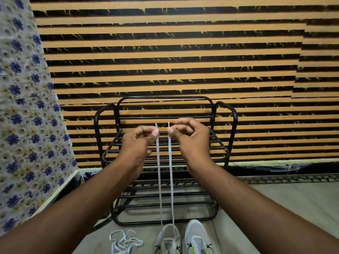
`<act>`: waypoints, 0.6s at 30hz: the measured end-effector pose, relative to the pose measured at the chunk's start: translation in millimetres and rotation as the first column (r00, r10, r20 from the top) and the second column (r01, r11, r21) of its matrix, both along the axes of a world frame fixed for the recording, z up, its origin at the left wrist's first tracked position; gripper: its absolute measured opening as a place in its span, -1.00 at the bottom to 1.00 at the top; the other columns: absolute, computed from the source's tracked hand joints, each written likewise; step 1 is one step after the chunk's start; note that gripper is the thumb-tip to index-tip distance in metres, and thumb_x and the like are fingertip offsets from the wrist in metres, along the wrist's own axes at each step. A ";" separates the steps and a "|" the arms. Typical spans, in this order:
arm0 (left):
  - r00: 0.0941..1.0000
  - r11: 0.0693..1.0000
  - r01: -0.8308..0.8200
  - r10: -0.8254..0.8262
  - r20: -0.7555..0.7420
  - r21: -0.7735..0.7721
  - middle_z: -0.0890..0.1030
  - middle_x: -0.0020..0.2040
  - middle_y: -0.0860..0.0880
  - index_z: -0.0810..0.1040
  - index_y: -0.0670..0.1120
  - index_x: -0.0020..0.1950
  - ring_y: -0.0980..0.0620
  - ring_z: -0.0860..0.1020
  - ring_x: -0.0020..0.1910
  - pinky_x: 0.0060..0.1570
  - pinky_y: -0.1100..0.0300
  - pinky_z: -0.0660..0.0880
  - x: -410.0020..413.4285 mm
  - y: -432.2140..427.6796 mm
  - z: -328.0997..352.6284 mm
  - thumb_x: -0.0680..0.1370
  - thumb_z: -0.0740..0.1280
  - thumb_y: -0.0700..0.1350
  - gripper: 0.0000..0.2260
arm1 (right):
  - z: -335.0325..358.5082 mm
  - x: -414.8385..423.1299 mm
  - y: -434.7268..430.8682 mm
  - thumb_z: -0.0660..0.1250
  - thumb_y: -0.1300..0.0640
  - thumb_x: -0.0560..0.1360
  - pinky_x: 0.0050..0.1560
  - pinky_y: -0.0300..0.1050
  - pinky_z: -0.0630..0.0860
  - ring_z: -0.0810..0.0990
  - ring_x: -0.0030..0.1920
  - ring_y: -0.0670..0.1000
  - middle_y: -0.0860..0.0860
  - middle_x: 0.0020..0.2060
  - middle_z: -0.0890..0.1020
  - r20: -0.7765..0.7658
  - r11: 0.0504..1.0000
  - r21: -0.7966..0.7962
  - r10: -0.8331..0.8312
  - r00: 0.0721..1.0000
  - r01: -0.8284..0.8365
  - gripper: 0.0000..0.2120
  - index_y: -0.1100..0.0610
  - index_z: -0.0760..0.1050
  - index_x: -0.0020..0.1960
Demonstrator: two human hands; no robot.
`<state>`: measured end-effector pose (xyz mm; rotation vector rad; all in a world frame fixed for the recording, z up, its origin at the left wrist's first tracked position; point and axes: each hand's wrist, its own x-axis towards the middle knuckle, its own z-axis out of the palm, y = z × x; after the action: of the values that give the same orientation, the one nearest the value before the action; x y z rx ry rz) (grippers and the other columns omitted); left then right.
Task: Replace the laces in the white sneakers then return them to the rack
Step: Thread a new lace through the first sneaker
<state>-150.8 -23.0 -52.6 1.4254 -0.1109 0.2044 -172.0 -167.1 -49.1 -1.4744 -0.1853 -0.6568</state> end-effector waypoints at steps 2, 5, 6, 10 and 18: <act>1.000 1.000 -0.001 0.001 0.001 -0.002 0.71 0.10 0.08 0.70 0.02 0.06 0.03 0.60 0.19 0.07 -0.03 0.50 0.5 1.0 -0.5 0.56 0.45 -0.14 -0.89 | 1.0 0.0 0.0 0.48 0.29 0.47 -0.03 -0.17 0.64 0.71 -0.10 -0.14 -0.02 -0.16 0.73 -0.001 1.000 0.001 -0.001 1.000 0.001 -0.81 0.10 0.60 0.04; 1.000 1.000 0.002 -0.002 0.007 -0.004 0.71 0.09 0.08 0.70 0.02 0.05 0.03 0.60 0.19 0.03 -0.02 0.49 0.7 1.3 -1.3 0.56 0.46 -0.15 -0.89 | 2.1 0.4 -0.2 0.49 0.29 0.47 -0.02 -0.18 0.64 0.71 -0.10 -0.15 -0.03 -0.16 0.73 -0.001 1.000 -0.003 -0.004 1.000 0.004 -0.80 0.09 0.60 0.04; 1.000 1.000 0.004 -0.004 0.009 -0.005 0.71 0.09 0.08 0.70 0.02 0.05 0.02 0.59 0.19 0.02 -0.01 0.48 0.7 1.2 -1.5 0.56 0.46 -0.15 -0.90 | 2.2 0.7 -0.2 0.49 0.29 0.47 -0.03 -0.19 0.63 0.71 -0.10 -0.15 -0.04 -0.17 0.73 0.000 1.000 -0.005 -0.005 1.000 0.005 -0.80 0.09 0.60 0.04; 1.000 1.000 0.003 -0.002 0.013 -0.004 0.71 0.09 0.08 0.71 0.03 0.02 0.02 0.60 0.19 0.01 -0.01 0.48 1.0 0.1 -1.6 0.56 0.46 -0.15 -0.90 | 3.0 2.7 0.6 0.49 0.29 0.47 -0.10 -0.27 0.61 0.71 -0.12 -0.16 -0.04 -0.18 0.73 0.002 1.000 0.004 -0.009 1.000 0.009 -0.80 0.09 0.60 0.03; 1.000 1.000 -0.008 0.008 0.029 0.006 0.71 0.10 0.07 0.69 0.00 0.06 0.03 0.59 0.19 -0.01 0.01 0.47 1.0 -0.2 -0.8 0.56 0.46 -0.15 -0.90 | 6.5 9.1 2.5 0.50 0.29 0.45 -0.09 -0.24 0.60 0.71 -0.13 -0.17 -0.08 -0.20 0.73 -0.031 0.999 0.042 -0.025 0.999 0.026 -0.80 0.09 0.61 0.02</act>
<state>-149.7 -23.3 -53.4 1.4290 -0.1297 0.2314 -163.0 -164.5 -42.6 -1.4470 -0.1282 -0.6551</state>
